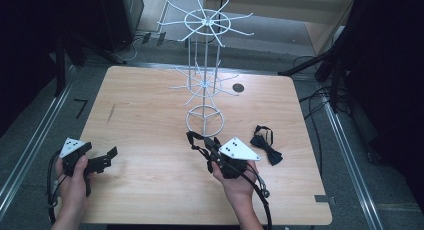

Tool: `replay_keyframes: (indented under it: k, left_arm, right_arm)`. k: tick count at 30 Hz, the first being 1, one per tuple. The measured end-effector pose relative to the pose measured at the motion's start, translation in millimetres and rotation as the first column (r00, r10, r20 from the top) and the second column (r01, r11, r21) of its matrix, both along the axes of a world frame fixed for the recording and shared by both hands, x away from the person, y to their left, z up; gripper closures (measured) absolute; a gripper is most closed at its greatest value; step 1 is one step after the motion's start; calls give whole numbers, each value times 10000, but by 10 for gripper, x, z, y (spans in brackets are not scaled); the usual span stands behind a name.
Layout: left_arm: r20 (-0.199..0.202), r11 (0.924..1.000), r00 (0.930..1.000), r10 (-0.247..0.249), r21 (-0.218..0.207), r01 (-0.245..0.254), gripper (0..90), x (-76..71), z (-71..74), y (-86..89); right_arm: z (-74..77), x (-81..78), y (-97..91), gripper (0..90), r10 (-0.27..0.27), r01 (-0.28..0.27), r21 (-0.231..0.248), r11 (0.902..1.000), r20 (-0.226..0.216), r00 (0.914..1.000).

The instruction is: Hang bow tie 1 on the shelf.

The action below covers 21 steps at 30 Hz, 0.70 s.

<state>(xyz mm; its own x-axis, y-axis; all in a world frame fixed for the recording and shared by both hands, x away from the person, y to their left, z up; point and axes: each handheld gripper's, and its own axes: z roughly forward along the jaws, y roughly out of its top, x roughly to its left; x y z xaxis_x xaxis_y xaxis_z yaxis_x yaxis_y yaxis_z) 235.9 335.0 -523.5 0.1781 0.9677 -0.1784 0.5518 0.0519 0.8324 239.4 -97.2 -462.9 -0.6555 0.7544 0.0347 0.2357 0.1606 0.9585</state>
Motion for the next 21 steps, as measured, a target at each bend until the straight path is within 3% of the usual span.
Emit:
replay_keyframes:
  k: [21]
  left_arm:
    - [-17, 10000, 10000, -7, -19, 7, 2, 1, 0, 3]
  right_arm:
    - [284, -20, -123, 900, -354, 335, 279, 9990, 696, 9970]
